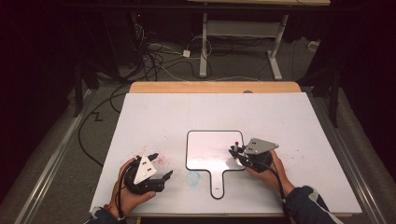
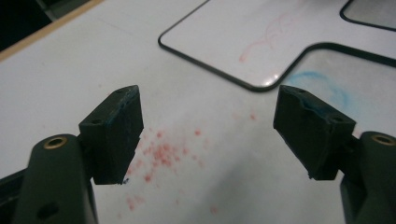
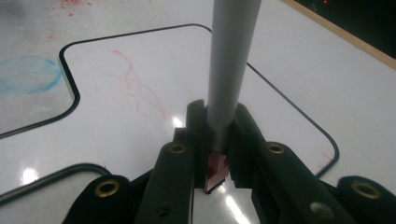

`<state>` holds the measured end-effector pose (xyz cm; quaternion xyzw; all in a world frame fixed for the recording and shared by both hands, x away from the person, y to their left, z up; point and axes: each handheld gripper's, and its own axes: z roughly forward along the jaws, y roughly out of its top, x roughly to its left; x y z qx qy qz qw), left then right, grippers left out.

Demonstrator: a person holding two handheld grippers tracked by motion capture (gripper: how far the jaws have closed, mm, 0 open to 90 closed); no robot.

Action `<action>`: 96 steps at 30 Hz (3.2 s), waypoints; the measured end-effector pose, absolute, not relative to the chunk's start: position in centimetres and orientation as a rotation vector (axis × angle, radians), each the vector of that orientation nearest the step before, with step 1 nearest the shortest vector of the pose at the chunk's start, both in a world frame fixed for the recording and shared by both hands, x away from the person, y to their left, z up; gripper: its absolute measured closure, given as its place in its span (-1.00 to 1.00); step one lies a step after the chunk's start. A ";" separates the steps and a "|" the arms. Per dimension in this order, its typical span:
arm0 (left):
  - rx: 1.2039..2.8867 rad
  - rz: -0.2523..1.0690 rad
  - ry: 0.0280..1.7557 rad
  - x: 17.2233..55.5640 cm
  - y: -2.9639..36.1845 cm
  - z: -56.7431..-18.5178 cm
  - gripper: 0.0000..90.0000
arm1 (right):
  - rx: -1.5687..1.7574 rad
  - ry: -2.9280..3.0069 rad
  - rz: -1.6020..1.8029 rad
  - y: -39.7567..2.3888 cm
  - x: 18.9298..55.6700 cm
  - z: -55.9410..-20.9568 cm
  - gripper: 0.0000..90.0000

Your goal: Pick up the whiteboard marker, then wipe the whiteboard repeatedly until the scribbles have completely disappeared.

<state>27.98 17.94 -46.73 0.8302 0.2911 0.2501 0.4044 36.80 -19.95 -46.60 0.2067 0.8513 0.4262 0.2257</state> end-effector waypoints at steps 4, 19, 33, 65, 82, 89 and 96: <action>2.081 0.634 0.737 27.7 18.0 -46.6 -0.49 | 0.541 2.340 1.215 -18.5 37.0 -46.9 0.82; 2.116 0.569 0.732 28.1 17.8 -47.0 -0.50 | 0.520 2.455 1.268 -11.1 37.6 -46.9 0.82; 2.116 0.545 0.721 28.1 17.8 -47.1 -0.50 | 0.487 2.505 1.269 -7.5 38.3 -46.8 0.82; 2.154 0.559 0.723 28.1 17.9 -47.6 -0.50 | 0.632 2.380 1.199 -16.8 38.0 -46.5 0.82; 2.153 0.556 0.723 28.1 18.1 -47.6 -0.50 | 0.449 2.466 1.231 -9.9 36.6 -46.8 0.82; 2.153 0.561 0.719 28.0 17.9 -47.5 -0.50 | 0.536 2.419 1.220 -14.2 37.3 -46.7 0.82; 2.163 0.562 0.714 28.0 17.7 -47.5 -0.50 | 0.638 2.379 1.195 -18.7 37.9 -46.5 0.82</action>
